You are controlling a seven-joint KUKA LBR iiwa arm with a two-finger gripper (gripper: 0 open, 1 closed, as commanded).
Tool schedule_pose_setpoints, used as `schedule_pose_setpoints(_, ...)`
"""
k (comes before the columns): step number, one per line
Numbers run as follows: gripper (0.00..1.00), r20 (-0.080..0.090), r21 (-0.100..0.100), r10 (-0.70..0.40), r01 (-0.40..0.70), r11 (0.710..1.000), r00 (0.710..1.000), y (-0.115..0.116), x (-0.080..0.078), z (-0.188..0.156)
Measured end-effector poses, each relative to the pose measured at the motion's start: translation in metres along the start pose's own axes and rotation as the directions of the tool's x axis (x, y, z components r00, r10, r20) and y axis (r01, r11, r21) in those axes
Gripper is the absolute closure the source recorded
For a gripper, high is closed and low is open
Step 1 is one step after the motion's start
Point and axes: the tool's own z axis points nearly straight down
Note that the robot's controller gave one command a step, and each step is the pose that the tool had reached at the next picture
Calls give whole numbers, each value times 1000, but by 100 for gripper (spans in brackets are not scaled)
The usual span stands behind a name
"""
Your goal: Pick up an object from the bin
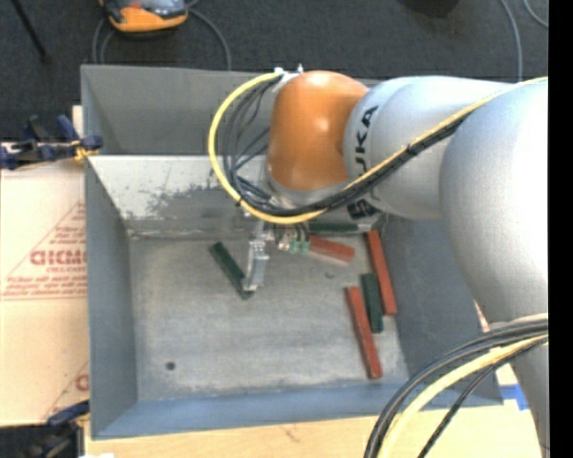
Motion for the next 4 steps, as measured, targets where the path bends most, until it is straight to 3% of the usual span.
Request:
schedule_pose_setpoints(1,100,-3,2,112,-112,994,994,-10,22,58)
schedule_pose_setpoints(2,100,-3,2,112,-112,994,994,-10,22,58)
schedule_pose_setpoints(3,100,4,1,103,-103,995,995,-22,69,-140)
schedule_pose_setpoints(4,100,-3,3,103,-103,995,995,-22,69,-135)
